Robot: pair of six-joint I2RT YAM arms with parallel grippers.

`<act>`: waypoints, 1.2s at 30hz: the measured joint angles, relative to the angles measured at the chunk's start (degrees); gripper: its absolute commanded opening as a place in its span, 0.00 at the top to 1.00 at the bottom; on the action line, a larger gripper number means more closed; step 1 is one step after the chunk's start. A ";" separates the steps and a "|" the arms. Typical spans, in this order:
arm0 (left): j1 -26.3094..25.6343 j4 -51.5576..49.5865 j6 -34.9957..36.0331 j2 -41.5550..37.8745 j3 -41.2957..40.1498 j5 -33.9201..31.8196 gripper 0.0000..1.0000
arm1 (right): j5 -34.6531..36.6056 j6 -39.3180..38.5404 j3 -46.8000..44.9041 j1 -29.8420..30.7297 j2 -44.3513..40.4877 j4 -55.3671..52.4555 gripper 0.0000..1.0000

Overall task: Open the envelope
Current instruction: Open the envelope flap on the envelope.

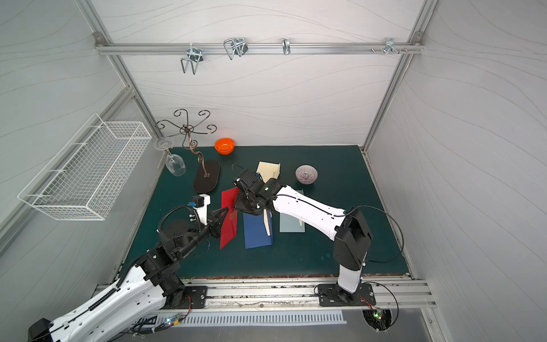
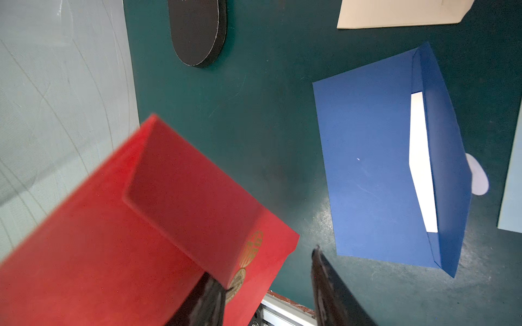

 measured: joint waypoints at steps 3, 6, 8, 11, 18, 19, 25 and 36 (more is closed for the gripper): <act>-0.02 -0.07 0.20 0.17 0.00 0.13 1.00 | -0.22 -0.07 0.13 0.00 0.37 -0.07 0.51; -0.02 -0.11 0.20 0.42 0.00 0.13 1.00 | -0.96 -0.50 1.14 -0.02 1.46 -0.24 0.52; 0.00 -0.11 0.20 0.42 0.00 0.00 1.00 | -1.18 -0.81 2.21 0.00 2.43 -0.44 0.53; -0.02 -0.20 0.20 0.39 0.00 0.00 1.00 | -1.20 -1.11 2.75 0.00 3.34 -0.98 0.53; -0.02 -1.07 0.22 0.33 0.00 -0.42 1.00 | -1.14 -1.16 2.73 0.00 3.45 -1.95 0.54; -0.02 -1.09 0.24 0.33 0.00 -0.48 1.00 | -1.14 -1.16 2.73 0.00 3.45 -1.97 0.54; -0.02 -1.60 0.42 0.31 0.00 -0.85 1.00 | -1.14 -1.16 2.56 -0.02 3.45 -2.19 0.54; -0.02 -2.34 0.59 -0.04 0.00 -1.62 1.00 | -1.05 -1.16 2.25 -0.04 3.45 -2.27 0.54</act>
